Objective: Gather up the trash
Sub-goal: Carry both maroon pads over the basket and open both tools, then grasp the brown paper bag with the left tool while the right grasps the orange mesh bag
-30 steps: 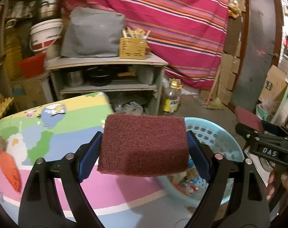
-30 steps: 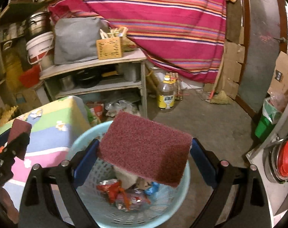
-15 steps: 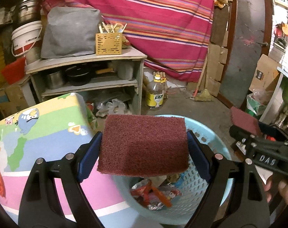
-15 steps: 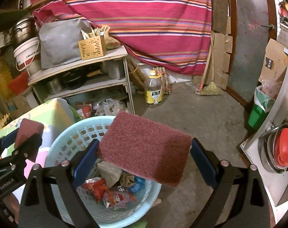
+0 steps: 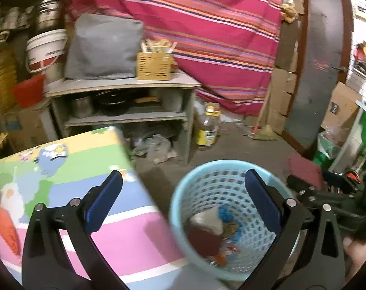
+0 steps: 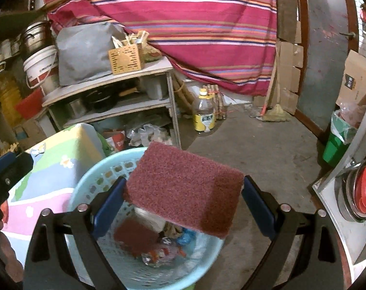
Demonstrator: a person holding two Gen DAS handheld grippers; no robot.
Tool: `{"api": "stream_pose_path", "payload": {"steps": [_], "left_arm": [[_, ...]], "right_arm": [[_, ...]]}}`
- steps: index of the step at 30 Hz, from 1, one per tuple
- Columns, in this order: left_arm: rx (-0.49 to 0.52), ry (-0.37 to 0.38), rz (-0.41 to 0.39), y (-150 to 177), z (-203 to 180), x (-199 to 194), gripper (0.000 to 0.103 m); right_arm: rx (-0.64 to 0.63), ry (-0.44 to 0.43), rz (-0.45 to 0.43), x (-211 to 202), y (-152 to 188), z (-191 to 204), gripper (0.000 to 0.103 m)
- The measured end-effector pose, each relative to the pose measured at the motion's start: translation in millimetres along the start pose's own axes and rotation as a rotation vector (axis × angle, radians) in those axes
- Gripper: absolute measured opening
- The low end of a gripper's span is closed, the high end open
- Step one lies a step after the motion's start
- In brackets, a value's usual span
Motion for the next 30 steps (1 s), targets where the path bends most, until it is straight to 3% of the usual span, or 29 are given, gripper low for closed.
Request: {"api": "stream_pose_path", "payload": {"steps": [2,12,17,26,30], "left_arm": [[-0.021,-0.022,0.01,3.6,17.0,-1.9,0.098],[-0.077,-0.16,0.049,30.4,107.3,-17.9,0.098],[-0.117,-0.258,0.088,51.8,187.8,-30.1,0.098],[-0.21,-0.522,0.189,95.2,367.5,-47.2,0.098],[-0.268,-0.545,0.238,111.6,419.3,-41.4,0.098]], "right_arm": [[0.012,-0.011,0.0,0.2,-0.7,7.9,0.099],[-0.009,0.047,0.001,3.6,3.7,36.2,0.099],[-0.018,0.016,0.017,9.6,12.3,72.4,0.099],[-0.113,-0.06,0.092,28.0,44.0,179.4,0.099],[-0.193,-0.066,0.113,35.9,58.0,221.3,0.099]]}}
Point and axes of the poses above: each gripper's, at about its wrist camera, not at the fingertips, and x roughly the way its jaws point, z to its left, y to its underside, the point moved 7 cm from there along x, roughly the way its jaws point, and after that the axes turned 3 degrees about x, right-handed, at the moved point
